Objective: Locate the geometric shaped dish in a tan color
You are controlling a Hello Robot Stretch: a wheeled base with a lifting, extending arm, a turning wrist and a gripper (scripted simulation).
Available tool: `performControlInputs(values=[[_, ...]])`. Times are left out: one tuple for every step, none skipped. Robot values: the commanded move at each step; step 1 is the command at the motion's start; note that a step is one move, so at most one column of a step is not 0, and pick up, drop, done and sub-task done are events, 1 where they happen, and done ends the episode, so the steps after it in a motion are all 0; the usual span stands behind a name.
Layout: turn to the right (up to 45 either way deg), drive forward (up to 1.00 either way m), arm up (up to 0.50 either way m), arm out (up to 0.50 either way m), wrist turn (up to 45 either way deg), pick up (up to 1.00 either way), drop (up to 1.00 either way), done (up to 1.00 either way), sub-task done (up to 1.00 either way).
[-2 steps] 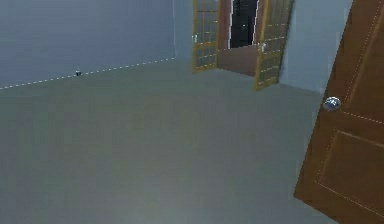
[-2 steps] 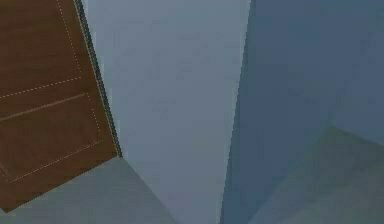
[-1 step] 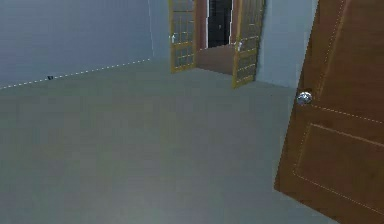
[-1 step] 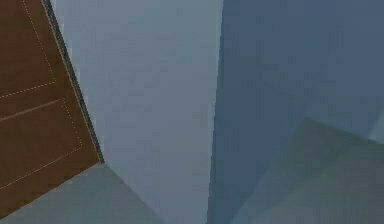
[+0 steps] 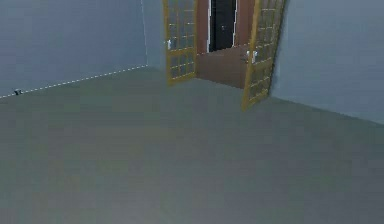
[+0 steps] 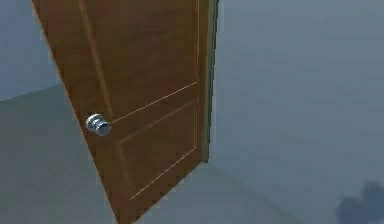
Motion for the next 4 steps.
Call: performControlInputs(values=[[0.0,0.50,0.00,0.00,0.0,0.00,0.00,0.00,0.00],[3.0,0.00,0.00,0.00,0.0,0.00,0.00,0.00,0.00],[0.0,1.00,0.00,0.00,0.0,0.00,0.00,0.00,0.00],[0.0,1.00,0.00,0.00,0.0,0.00,0.00,0.00,0.00]])
